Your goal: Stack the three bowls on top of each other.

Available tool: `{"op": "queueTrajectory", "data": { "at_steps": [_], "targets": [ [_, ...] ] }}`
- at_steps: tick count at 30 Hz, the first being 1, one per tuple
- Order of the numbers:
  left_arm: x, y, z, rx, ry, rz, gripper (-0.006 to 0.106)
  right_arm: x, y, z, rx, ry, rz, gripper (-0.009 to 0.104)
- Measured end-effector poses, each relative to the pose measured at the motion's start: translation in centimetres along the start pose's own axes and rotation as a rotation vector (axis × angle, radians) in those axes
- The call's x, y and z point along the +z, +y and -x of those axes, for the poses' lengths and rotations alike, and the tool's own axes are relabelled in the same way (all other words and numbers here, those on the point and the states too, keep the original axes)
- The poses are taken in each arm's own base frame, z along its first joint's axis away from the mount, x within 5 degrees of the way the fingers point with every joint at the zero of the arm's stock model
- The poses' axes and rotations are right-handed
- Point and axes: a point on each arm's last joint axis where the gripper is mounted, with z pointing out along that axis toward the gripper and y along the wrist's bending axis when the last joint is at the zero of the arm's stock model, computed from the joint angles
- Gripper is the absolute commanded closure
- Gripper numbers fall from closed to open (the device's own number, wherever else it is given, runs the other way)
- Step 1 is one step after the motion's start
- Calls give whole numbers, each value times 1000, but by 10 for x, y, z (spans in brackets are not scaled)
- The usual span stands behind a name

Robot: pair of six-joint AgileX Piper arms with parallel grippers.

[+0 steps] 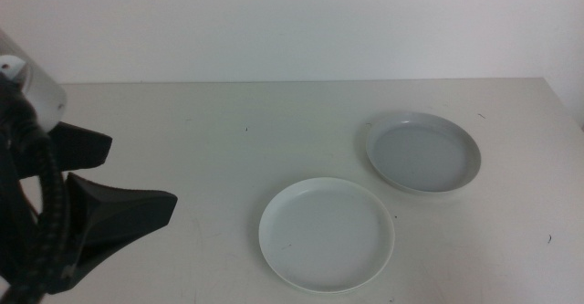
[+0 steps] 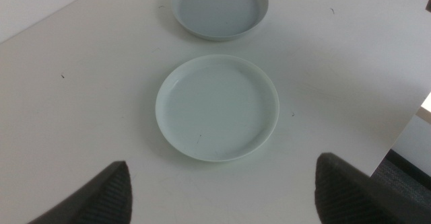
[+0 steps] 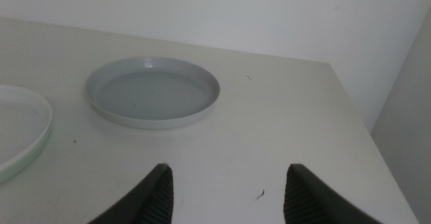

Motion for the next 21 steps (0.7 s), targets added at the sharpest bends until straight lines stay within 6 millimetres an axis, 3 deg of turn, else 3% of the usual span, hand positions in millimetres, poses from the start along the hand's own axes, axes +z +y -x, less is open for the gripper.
{"op": "queueTrajectory", "data": {
  "at_steps": [5,13,21],
  "targets": [
    [0,0,0,0,0,0,7,-7,-2,23,0,42,4,52],
    [0,0,0,0,3,-1,7,-16,-10,102,-1,69,7,52],
    [0,0,-1,0,6,-2,7,13,-21,170,-237,115,-30,52]
  ]
}}
